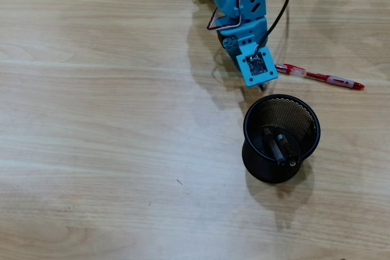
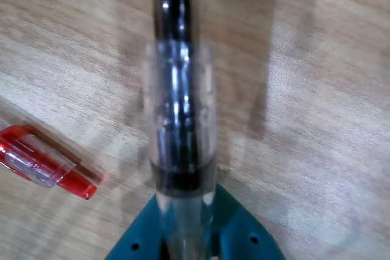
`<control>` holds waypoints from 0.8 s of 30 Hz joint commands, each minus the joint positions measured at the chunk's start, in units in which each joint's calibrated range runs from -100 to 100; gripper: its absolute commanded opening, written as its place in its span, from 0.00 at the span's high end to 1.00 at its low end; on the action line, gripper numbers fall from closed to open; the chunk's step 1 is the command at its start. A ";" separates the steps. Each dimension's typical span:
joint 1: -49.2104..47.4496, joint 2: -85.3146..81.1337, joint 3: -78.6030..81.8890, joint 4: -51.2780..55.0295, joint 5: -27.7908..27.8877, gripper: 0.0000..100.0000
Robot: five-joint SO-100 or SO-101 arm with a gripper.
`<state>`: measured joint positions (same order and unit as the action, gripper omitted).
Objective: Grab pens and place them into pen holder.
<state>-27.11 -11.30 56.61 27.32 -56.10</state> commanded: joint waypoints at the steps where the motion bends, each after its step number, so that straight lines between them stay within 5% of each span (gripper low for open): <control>1: 0.72 -3.43 -0.05 0.33 -0.13 0.98; 10: 1.00 -5.98 0.95 -0.30 0.03 0.96; 16: -0.01 -6.49 0.40 -0.30 -0.13 0.81; 24: 0.18 -10.23 3.12 1.79 0.29 0.80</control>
<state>-27.01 -17.16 58.47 27.49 -56.10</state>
